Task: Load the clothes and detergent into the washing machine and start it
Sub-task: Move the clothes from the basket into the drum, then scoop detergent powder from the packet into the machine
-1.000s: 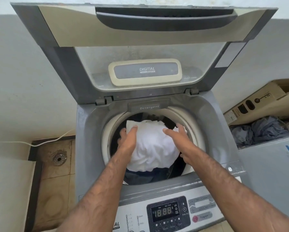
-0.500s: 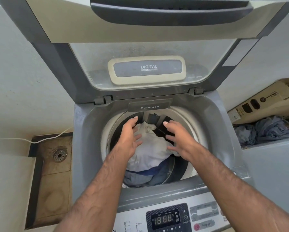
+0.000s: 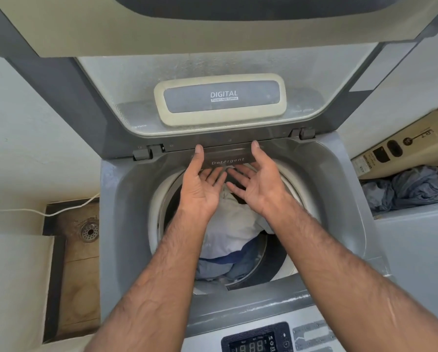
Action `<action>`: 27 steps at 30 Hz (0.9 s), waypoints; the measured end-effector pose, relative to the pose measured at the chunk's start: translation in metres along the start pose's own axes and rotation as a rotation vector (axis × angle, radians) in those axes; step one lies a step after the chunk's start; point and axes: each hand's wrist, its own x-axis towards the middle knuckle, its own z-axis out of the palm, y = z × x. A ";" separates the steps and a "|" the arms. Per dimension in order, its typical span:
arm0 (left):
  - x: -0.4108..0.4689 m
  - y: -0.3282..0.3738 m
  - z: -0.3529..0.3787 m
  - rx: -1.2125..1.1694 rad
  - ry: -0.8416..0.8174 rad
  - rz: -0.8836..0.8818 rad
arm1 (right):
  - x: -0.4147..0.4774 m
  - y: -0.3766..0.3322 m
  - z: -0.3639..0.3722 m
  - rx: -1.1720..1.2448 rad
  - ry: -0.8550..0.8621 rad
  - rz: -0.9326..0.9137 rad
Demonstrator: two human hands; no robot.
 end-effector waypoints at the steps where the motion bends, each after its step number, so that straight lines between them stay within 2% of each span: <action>1: 0.001 -0.001 0.002 -0.007 0.012 0.007 | 0.002 0.000 0.002 0.014 0.005 -0.004; 8: 0.005 -0.007 0.005 -0.019 0.044 0.061 | 0.007 0.001 0.005 0.063 0.016 -0.025; 27: 0.005 -0.010 0.001 0.241 0.104 0.063 | 0.008 0.006 0.002 -0.066 0.049 -0.036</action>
